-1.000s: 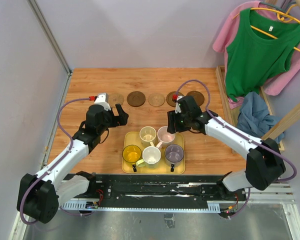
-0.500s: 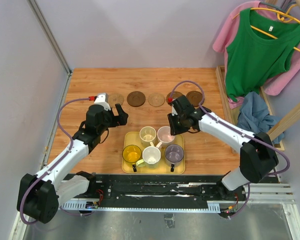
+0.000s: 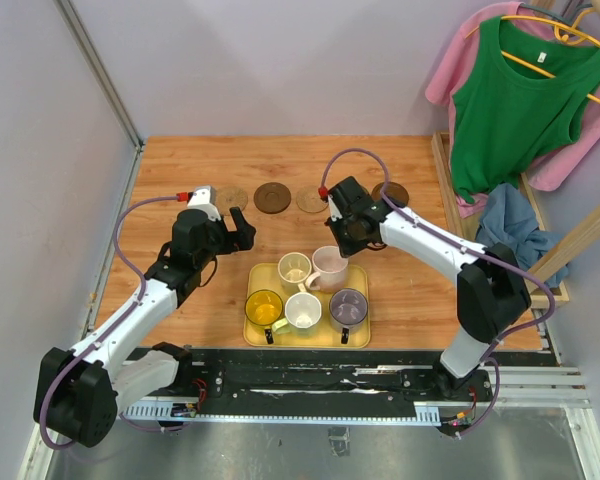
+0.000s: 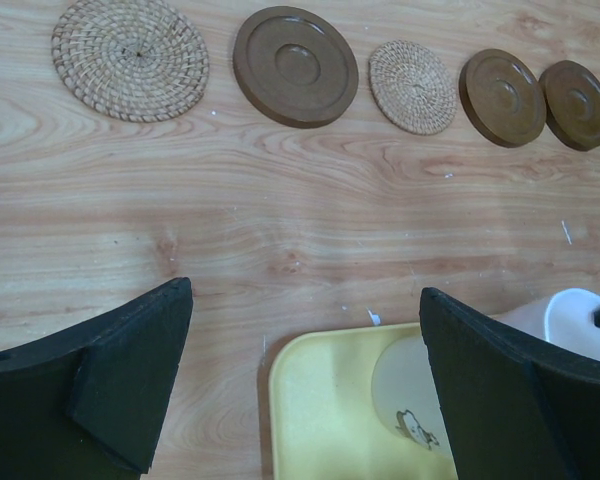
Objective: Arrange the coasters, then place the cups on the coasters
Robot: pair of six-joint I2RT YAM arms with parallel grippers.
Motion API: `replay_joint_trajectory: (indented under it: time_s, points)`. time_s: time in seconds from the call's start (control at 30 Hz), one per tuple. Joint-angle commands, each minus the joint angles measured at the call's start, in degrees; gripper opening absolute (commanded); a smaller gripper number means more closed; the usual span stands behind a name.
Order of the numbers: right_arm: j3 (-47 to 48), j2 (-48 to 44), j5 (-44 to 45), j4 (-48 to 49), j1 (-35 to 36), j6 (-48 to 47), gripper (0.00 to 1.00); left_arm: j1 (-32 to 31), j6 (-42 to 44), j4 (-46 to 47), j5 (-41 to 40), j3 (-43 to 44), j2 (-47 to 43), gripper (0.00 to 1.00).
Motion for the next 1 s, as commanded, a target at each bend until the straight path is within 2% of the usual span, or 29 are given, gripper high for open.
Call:
replay_joint_trajectory:
  time_s: [0.0,0.3,0.43,0.77,0.97]
  points:
    - [4.2,3.1,4.2,0.4,1.1,-6.1,0.01,-0.2,0.1,0.9,-1.2,-0.3,-0.8,1.00]
    - [4.0,2.2,2.0,3.0,1.1,-8.6,0.05,-0.3,0.1,0.5,-1.7,-0.5,-1.3,1.00]
    - [1.6,-0.3,3.0,3.6,1.2,-8.6,0.01,-0.3,0.0,0.6,-1.8,-0.5,-1.4,1.00]
    - [-3.6,-7.6,5.1,7.4,1.2,-10.5,0.01,-0.3,-0.7,1.1,-1.1,-0.7,-1.3,1.00]
    - [-3.2,-6.4,6.4,5.6,1.2,-10.3,0.01,-0.2,-0.5,0.7,-1.4,-0.5,-1.7,1.00]
